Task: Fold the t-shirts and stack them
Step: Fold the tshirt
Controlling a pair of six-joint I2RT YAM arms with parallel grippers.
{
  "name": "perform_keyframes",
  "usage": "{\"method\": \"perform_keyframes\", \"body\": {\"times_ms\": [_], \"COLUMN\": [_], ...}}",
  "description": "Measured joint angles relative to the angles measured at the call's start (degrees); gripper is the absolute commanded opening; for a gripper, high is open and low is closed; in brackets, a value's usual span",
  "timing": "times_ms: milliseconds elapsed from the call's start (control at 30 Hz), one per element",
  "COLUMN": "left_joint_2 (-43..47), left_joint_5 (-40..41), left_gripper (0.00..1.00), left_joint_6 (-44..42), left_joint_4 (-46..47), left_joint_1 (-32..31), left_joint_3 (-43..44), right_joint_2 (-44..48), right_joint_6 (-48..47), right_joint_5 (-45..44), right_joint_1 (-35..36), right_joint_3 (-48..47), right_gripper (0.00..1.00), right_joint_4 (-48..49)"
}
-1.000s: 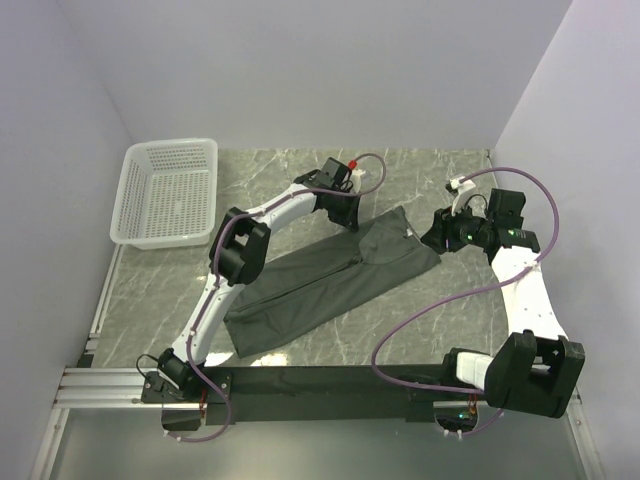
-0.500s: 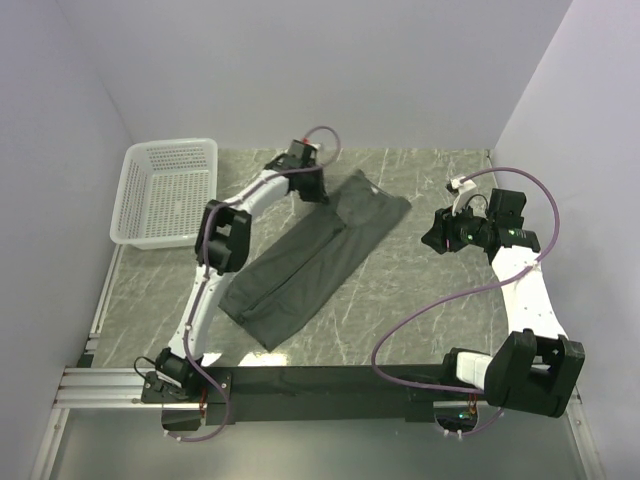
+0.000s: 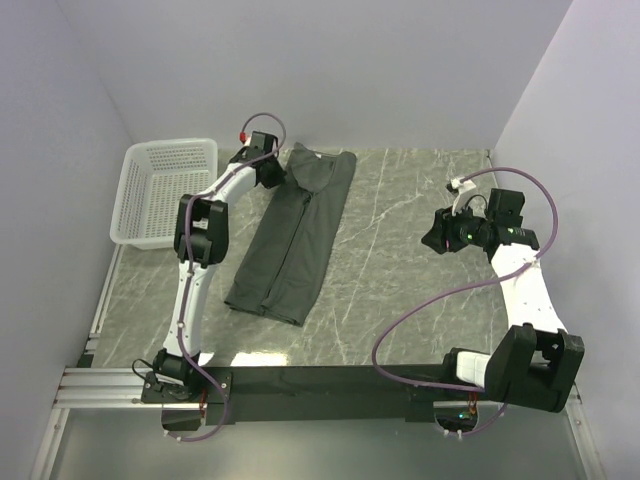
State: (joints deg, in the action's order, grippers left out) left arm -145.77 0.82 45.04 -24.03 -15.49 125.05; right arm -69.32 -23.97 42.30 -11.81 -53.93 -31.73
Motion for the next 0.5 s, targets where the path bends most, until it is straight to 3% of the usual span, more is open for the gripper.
{"method": "perform_keyframes", "body": {"times_ms": [33, 67, 167, 233, 400, 500], "left_joint_2": [0.5, 1.0, 3.0, 4.3, 11.8, 22.0], "left_joint_5": [0.3, 0.6, 0.5, 0.0, -1.7, -2.5], "left_gripper": [0.05, 0.19, 0.41, 0.50, 0.64, 0.69], "left_joint_6": [0.6, 0.9, 1.3, 0.8, -1.7, -4.6], "left_joint_4": [0.4, 0.7, 0.8, 0.9, 1.0, 3.4], "left_joint_1": [-0.1, -0.1, -0.2, -0.2, -0.2, -0.2], "left_joint_3": [-0.8, -1.9, -4.3, -4.9, -9.4, -17.1], "right_joint_2": [-0.1, -0.2, -0.6, -0.9, -2.0, -4.7], "right_joint_6": [0.1, 0.1, -1.2, -3.0, -7.1, -4.8], "right_joint_5": [0.0, 0.1, 1.1, 1.8, 1.0, 0.6], "right_joint_1": [0.0, 0.0, 0.4, 1.5, 15.7, 26.0], "right_joint_3": [0.0, 0.0, 0.0, 0.0, 1.1, 1.0], "right_gripper": [0.53, 0.53, 0.54, 0.56, 0.58, 0.59], "right_joint_4": [0.0, 0.0, -0.3, -0.9, -0.9, 1.0]}}
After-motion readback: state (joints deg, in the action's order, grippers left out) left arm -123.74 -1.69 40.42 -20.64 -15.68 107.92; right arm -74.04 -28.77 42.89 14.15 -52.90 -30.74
